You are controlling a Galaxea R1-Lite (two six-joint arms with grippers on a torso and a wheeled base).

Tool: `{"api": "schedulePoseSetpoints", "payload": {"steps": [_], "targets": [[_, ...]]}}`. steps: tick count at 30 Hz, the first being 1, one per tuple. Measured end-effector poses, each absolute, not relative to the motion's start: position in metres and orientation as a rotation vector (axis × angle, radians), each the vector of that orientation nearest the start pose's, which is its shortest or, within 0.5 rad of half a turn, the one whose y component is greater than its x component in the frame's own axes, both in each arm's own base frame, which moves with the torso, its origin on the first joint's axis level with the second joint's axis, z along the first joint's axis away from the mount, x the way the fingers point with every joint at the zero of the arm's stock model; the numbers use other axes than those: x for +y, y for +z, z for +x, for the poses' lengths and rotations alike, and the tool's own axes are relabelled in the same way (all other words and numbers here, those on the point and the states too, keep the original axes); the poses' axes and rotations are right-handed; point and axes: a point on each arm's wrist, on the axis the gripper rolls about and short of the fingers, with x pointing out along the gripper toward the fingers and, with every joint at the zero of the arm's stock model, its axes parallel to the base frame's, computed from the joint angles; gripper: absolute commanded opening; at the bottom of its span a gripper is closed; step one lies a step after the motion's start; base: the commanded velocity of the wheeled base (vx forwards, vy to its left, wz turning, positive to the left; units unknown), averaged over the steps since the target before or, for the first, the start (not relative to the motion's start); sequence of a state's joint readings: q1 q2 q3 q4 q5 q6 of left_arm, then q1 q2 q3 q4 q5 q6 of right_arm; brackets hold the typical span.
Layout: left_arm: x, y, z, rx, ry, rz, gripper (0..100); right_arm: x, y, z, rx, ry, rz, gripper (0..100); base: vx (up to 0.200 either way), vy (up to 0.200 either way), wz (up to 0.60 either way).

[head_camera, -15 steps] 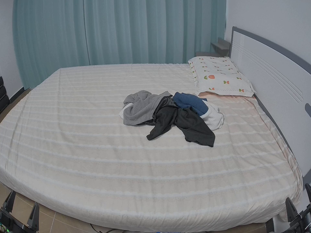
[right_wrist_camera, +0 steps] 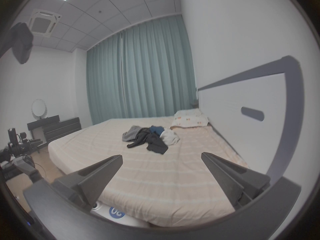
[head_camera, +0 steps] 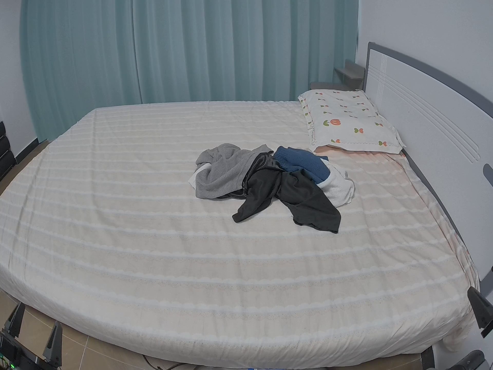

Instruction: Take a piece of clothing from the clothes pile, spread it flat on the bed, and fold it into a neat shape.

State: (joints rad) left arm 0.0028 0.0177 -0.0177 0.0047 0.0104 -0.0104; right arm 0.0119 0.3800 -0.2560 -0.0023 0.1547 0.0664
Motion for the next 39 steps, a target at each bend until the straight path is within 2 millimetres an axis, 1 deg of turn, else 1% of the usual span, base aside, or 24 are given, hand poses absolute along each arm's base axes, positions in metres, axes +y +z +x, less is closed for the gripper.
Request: {"api": "schedulePoseSetpoints", "payload": {"steps": [5, 11, 15, 20, 25, 30, 33, 37, 39], "targets": [[0.000, 0.080, -0.023, 0.004, 0.013, -0.010, 100, 0.005, 0.159, 0.043, 0.278, 0.197, 0.106, 100, 0.000, 0.000, 0.00], [0.000, 0.080, -0.023, 0.005, 0.013, -0.010, 100, 0.007, 0.163, 0.094, 0.398, 0.215, 0.134, 100, 0.000, 0.000, 0.00], [0.000, 0.080, -0.023, 0.004, 0.013, -0.010, 100, 0.011, 0.161, 0.136, 0.466, 0.211, 0.169, 100, 0.000, 0.000, 0.00], [0.000, 0.080, -0.023, 0.004, 0.013, -0.010, 100, 0.018, 0.153, 0.192, 0.540, 0.183, 0.211, 100, 0.000, 0.000, 0.00], [0.000, 0.080, -0.023, 0.004, 0.013, -0.010, 100, 0.030, 0.140, 0.254, 0.585, 0.147, 0.244, 100, 0.000, 0.000, 0.00], [0.000, 0.080, -0.023, 0.005, 0.013, -0.010, 100, 0.049, 0.121, 0.321, 0.594, 0.114, 0.270, 100, 0.000, 0.000, 0.00], [0.000, 0.080, -0.023, 0.005, 0.013, -0.010, 100, 0.063, 0.105, 0.362, 0.596, 0.097, 0.290, 100, 0.000, 0.000, 0.00], [0.000, 0.080, -0.023, 0.005, 0.013, -0.010, 100, 0.081, 0.083, 0.407, 0.604, 0.073, 0.318, 100, 0.000, 0.000, 0.00], [0.000, 0.080, -0.023, 0.005, 0.013, -0.010, 100, 0.090, 0.072, 0.425, 0.606, 0.061, 0.337, 100, 0.000, 0.000, 0.00]]}}
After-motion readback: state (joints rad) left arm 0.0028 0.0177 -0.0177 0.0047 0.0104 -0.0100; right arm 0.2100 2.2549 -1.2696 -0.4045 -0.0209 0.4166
